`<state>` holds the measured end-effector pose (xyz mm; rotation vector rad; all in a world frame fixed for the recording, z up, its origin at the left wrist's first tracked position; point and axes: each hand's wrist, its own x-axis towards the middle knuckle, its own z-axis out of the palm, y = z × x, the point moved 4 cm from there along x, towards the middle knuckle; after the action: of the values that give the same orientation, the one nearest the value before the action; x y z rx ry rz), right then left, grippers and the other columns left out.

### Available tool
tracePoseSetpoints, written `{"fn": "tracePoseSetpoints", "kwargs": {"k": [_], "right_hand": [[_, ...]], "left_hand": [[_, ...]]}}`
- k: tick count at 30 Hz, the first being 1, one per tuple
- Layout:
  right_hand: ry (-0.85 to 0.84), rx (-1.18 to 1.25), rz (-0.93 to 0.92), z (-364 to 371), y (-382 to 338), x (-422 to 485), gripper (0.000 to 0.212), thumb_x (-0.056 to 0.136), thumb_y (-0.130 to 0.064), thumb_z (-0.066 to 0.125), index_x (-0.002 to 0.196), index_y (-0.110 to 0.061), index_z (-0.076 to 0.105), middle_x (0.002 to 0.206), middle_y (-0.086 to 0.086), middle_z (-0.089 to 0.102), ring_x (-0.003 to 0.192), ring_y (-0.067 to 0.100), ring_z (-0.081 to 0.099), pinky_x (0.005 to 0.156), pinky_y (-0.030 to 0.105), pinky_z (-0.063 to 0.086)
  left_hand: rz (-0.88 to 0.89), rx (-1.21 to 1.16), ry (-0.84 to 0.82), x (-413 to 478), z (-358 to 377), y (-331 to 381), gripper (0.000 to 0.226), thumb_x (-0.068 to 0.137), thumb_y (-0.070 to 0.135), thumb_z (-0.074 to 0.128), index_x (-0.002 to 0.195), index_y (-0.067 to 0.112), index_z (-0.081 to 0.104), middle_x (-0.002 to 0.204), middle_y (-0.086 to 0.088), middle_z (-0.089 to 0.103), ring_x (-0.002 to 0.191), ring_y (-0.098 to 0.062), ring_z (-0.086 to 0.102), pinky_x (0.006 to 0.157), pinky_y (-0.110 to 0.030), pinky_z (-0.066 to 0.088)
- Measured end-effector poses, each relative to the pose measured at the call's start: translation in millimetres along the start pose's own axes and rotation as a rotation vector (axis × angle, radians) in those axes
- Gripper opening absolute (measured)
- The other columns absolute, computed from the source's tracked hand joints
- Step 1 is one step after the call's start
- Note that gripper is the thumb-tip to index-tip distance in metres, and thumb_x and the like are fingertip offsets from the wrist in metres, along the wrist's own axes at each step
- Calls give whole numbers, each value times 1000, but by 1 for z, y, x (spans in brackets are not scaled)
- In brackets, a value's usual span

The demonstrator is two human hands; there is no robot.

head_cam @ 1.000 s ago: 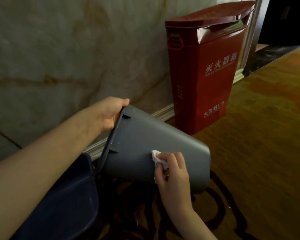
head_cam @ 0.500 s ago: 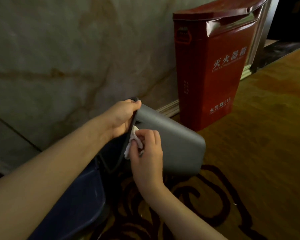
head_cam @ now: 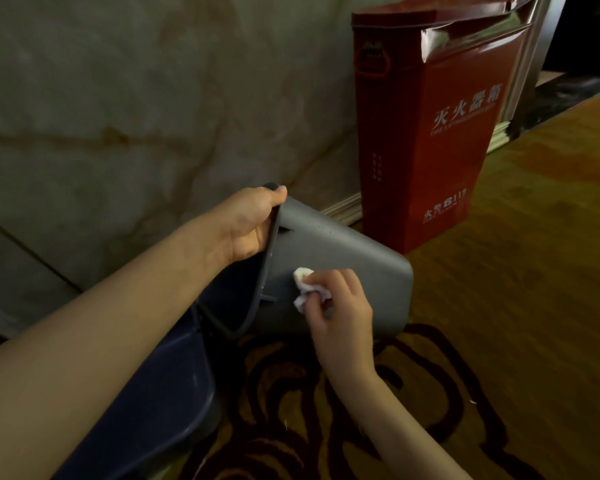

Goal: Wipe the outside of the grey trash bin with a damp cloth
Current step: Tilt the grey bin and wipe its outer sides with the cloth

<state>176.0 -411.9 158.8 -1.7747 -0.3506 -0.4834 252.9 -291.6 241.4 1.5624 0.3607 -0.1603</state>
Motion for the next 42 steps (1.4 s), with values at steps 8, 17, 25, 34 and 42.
{"fn": "tracePoseSetpoints", "kwargs": {"k": [8, 17, 25, 34, 42], "right_hand": [[-145, 10, -85, 19, -21, 4, 17, 89, -18, 56, 106, -19, 56, 105, -5, 48, 92, 4, 48, 73, 10, 41], [-20, 85, -68, 3, -22, 17, 8, 84, -7, 61, 88, -14, 58, 88, -6, 50, 76, 2, 48, 66, 8, 40], [-256, -21, -184, 14, -28, 19, 11, 83, -8, 60, 89, -16, 58, 89, -5, 46, 72, 5, 44, 61, 13, 38], [10, 47, -126, 2, -29, 37, 11, 84, -5, 60, 92, -12, 61, 93, 3, 54, 77, 2, 47, 69, 7, 39], [-97, -113, -134, 6, -2, 14, 12, 82, -5, 61, 89, -14, 58, 90, -3, 48, 74, 3, 44, 63, 10, 38]], "left_hand": [[-20, 4, 19, 4, -1, 4, 24, 98, 24, 36, 105, 8, 51, 91, -8, 57, 84, -18, 56, 82, -34, 46], [-61, -38, -30, 2, -1, 0, 24, 97, 25, 36, 96, 8, 54, 88, -7, 60, 81, -18, 60, 70, -32, 51], [-68, -34, -13, 3, -2, 3, 25, 98, 25, 35, 105, 8, 50, 89, -7, 58, 82, -18, 57, 73, -30, 49], [-76, -62, -43, -1, 1, 1, 25, 98, 25, 35, 98, 7, 52, 88, -8, 59, 78, -17, 59, 62, -27, 54], [-50, -43, 12, -2, -7, 0, 26, 97, 24, 37, 105, 6, 54, 92, -8, 62, 84, -17, 61, 69, -29, 51]]}}
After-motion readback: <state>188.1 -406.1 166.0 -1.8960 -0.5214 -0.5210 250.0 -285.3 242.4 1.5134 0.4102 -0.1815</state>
